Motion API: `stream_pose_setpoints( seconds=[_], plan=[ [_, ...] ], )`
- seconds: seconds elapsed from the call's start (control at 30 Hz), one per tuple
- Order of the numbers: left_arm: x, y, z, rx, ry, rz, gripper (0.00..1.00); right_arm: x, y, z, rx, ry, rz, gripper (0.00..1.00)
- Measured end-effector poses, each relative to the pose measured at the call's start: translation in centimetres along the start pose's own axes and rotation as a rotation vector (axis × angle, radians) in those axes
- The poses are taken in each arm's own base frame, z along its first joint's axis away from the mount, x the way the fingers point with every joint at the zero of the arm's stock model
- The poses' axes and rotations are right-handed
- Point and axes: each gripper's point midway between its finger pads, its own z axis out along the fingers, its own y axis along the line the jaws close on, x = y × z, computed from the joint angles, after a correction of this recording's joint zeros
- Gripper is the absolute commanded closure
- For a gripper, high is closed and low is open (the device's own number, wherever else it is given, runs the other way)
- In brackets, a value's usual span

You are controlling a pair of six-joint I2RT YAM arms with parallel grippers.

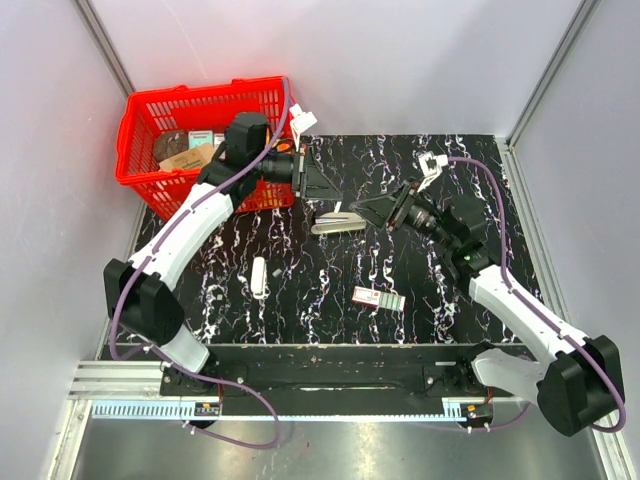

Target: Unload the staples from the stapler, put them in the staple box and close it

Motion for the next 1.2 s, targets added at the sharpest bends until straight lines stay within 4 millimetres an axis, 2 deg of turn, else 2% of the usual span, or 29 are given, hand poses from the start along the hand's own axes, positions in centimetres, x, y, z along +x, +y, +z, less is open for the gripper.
stream_pose_setpoints(
  seconds=[0.13,0.33,0.6,0.9,0.97,1.07,1.2],
  plan=[
    [-0.4,-0.4,0.1,0.048,-0.009,-0.049,0.97,-0.9,1.6,0.4,-0.083,-0.027,0.016,0.42],
    [-1.2,-1.1,0.1,0.078,-0.025,-0.036,0.97,-0.3,1.6,1.3,-0.113,-0.01,0.064,0.45],
    [-1.3,-1.1,0.1,0.077,-0.03,-0.034,0.98,0.1,3.0,1.7,-0.156,-0.002,0.066,0.62],
    [-1.1,-0.7,0.1,0.063,-0.028,-0.026,0.97,0.4,2.3,2.3,-0.146,0.0,0.096,0.79],
    [-1.1,-0.7,0.1,0.062,-0.028,-0.024,0.9,0.3,2.3,2.4,-0.148,-0.002,0.101,0.84],
    [-1.1,-0.6,0.1,0.061,-0.028,-0.012,0.69,0.4,2.2,2.5,-0.145,-0.002,0.11,0.87],
    [-0.6,0.4,-0.1,0.019,-0.021,-0.012,0.59,0.9,1.6,2.4,-0.116,0.017,0.11,0.87]
  ],
)
